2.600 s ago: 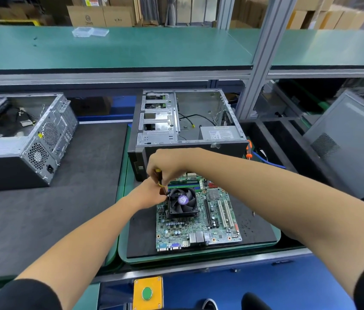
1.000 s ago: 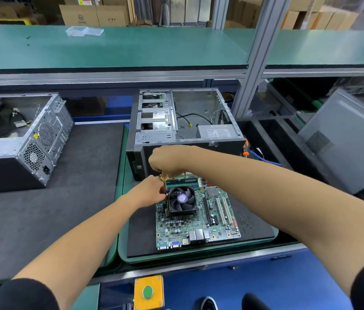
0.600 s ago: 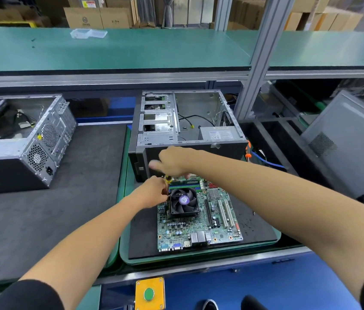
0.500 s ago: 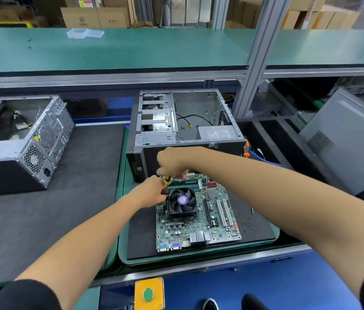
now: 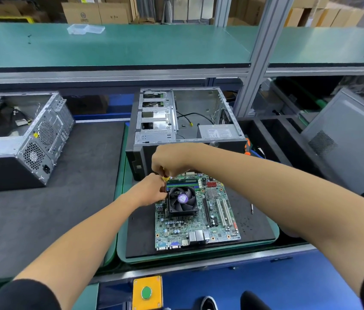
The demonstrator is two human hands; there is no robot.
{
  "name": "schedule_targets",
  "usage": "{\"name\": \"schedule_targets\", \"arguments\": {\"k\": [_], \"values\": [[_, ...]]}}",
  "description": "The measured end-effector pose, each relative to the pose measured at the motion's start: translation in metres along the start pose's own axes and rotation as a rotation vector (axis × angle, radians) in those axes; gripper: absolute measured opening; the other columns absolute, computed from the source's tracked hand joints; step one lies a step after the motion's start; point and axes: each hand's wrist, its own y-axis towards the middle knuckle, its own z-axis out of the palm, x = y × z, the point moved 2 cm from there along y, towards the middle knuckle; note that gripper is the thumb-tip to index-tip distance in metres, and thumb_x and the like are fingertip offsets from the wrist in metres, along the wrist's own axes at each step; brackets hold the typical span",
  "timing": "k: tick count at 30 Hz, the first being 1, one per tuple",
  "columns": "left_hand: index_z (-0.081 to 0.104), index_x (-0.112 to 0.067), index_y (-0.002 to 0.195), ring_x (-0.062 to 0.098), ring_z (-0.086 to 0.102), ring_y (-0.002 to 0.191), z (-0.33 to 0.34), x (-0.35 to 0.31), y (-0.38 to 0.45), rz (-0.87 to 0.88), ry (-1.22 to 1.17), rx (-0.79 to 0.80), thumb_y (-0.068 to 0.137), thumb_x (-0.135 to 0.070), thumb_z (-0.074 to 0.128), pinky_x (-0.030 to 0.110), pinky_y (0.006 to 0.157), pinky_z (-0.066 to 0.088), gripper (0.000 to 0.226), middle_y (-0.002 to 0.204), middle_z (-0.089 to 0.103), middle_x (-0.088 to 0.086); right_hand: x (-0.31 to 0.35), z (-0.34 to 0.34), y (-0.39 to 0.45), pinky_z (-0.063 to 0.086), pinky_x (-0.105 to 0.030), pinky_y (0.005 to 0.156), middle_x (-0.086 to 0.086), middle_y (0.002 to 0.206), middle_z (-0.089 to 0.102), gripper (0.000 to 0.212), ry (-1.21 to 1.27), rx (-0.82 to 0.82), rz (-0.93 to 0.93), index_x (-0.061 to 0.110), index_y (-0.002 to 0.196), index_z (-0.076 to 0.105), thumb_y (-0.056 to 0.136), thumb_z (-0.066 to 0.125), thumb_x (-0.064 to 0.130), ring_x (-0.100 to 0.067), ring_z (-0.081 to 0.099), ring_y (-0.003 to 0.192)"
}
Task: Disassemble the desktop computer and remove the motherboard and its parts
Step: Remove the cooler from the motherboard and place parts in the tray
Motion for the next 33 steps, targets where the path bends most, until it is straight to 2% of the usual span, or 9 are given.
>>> {"name": "schedule_targets", "arguments": {"k": [2,5,7,10,13,16,21,25,33], "values": [[0.052,-0.008,0.068,0.021,0.049,0.069,0.002,0.001,-0.001,-0.011,-0.022,0.005,0.090,-0.022,0.060,0.030,0.062,0.039,0.028,0.079,0.054,0.007,0.004,0.001,0.002,0.032,-0.020,0.054,-0.002,0.081,0.062,0.020,0.019,-0.008,-0.018,0.014,0.074,0.065,0.077,0.058,-0.004,-0.018,0.054,0.076],[0.060,-0.004,0.091,0.022,0.056,0.083,0.004,0.005,-0.005,-0.021,-0.112,-0.027,0.089,-0.022,0.065,0.032,0.075,0.045,0.019,0.089,0.059,0.008,0.007,0.005,0.005,0.038,-0.024,0.063,-0.003,0.092,0.062,0.016,0.149,-0.024,0.026,0.010,0.088,0.067,0.079,0.058,0.000,-0.019,0.054,0.085],[0.067,0.001,0.086,0.023,0.061,0.076,0.006,0.008,-0.007,-0.034,-0.138,-0.042,0.085,-0.021,0.069,0.030,0.069,0.048,0.022,0.084,0.067,0.011,0.005,0.006,0.005,0.037,-0.025,0.059,-0.004,0.090,0.062,0.012,0.212,-0.010,0.125,0.006,0.095,0.064,0.085,0.058,0.010,-0.020,0.056,0.082],[0.071,-0.001,0.083,0.021,0.064,0.074,0.006,0.008,-0.009,-0.011,-0.163,-0.043,0.084,-0.017,0.068,0.032,0.071,0.052,0.016,0.083,0.070,0.010,-0.003,0.006,0.000,0.051,-0.027,0.064,-0.010,0.076,0.070,0.029,0.363,0.089,0.278,-0.001,0.088,0.060,0.095,0.048,0.024,-0.019,0.071,0.068],[0.072,-0.011,0.091,0.017,0.065,0.076,-0.002,0.004,-0.008,0.006,-0.178,-0.095,0.086,-0.014,0.062,0.032,0.076,0.054,0.011,0.086,0.072,0.004,-0.015,0.001,-0.012,0.056,-0.026,0.070,-0.007,0.064,0.072,0.028,0.413,0.102,0.310,0.000,0.077,0.062,0.095,0.048,0.016,-0.012,0.070,0.058],[0.069,-0.016,0.093,0.018,0.063,0.076,-0.017,-0.011,0.000,0.065,-0.184,-0.208,0.083,-0.013,0.056,0.033,0.074,0.052,0.016,0.085,0.069,0.000,-0.032,-0.011,-0.028,0.053,-0.025,0.063,-0.005,0.059,0.070,0.025,0.394,0.070,0.383,0.003,0.068,0.065,0.088,0.051,0.009,-0.012,0.070,0.058],[0.062,-0.016,0.109,0.015,0.060,0.091,-0.008,-0.058,0.029,0.118,-0.278,-0.080,0.088,-0.026,0.063,0.030,0.083,0.048,0.023,0.102,0.066,-0.001,-0.052,-0.006,-0.056,0.045,-0.024,0.052,-0.004,0.051,0.065,0.025,0.305,0.091,0.476,0.007,0.053,0.058,0.077,0.049,0.003,-0.018,0.068,0.063],[0.065,-0.014,0.108,0.017,0.062,0.091,0.005,-0.069,0.045,0.106,-0.279,-0.025,0.089,-0.022,0.065,0.034,0.087,0.049,0.020,0.098,0.068,-0.001,-0.056,0.011,-0.067,0.045,-0.024,0.051,-0.005,0.053,0.065,0.024,0.315,0.098,0.476,0.008,0.052,0.060,0.073,0.050,0.002,-0.015,0.062,0.056],[0.077,-0.011,0.093,0.017,0.064,0.086,0.009,-0.074,0.052,0.123,-0.200,0.015,0.089,-0.019,0.066,0.032,0.082,0.050,0.014,0.096,0.074,0.002,-0.058,0.025,-0.066,0.049,-0.025,0.053,-0.009,0.058,0.067,0.026,0.346,0.100,0.427,0.008,0.052,0.057,0.076,0.051,0.000,-0.023,0.070,0.064]]}}
